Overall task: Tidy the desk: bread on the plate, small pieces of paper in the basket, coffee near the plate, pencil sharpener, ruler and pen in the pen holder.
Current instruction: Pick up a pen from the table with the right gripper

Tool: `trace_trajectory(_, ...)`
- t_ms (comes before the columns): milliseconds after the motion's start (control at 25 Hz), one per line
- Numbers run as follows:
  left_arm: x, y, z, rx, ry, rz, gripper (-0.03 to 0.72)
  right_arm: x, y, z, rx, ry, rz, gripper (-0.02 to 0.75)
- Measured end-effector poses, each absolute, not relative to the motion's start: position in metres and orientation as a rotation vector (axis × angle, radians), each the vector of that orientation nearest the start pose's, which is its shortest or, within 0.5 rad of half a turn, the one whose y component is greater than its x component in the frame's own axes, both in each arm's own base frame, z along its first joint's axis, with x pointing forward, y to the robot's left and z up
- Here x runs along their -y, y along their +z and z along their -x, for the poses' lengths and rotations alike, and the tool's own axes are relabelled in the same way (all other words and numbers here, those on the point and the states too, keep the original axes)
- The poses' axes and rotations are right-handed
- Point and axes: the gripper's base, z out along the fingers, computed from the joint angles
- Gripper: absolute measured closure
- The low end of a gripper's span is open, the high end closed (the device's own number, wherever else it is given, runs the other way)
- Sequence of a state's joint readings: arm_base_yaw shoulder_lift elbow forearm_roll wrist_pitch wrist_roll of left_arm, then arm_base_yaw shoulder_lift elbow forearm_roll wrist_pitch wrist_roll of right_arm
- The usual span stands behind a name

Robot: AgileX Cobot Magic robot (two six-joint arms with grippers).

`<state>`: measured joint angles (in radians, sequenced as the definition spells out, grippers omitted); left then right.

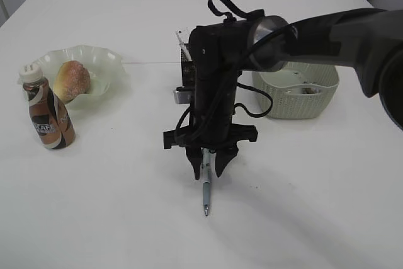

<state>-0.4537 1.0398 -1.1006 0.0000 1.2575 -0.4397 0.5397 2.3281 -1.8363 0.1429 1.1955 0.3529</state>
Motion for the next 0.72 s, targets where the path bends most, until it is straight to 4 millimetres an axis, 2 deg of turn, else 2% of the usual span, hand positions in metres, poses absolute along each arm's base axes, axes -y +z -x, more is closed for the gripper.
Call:
trace_trajectory(280, 0.076, 0.363, -0.158, -2.711, -0.268, -0.019, 0.397, -0.246, 0.121, -0.387, -3.239, 0.153, 0.210, 0.430)
trace_trajectory(480, 0.076, 0.363, -0.158, -2.711, -0.268, -0.019, 0.397, -0.246, 0.122, -0.387, -3.240, 0.153, 0.210, 0.440)
trace_trajectory(720, 0.076, 0.363, -0.158, -2.711, -0.268, -0.019, 0.397, -0.246, 0.119, -0.387, -3.246, 0.148, 0.210, 0.500)
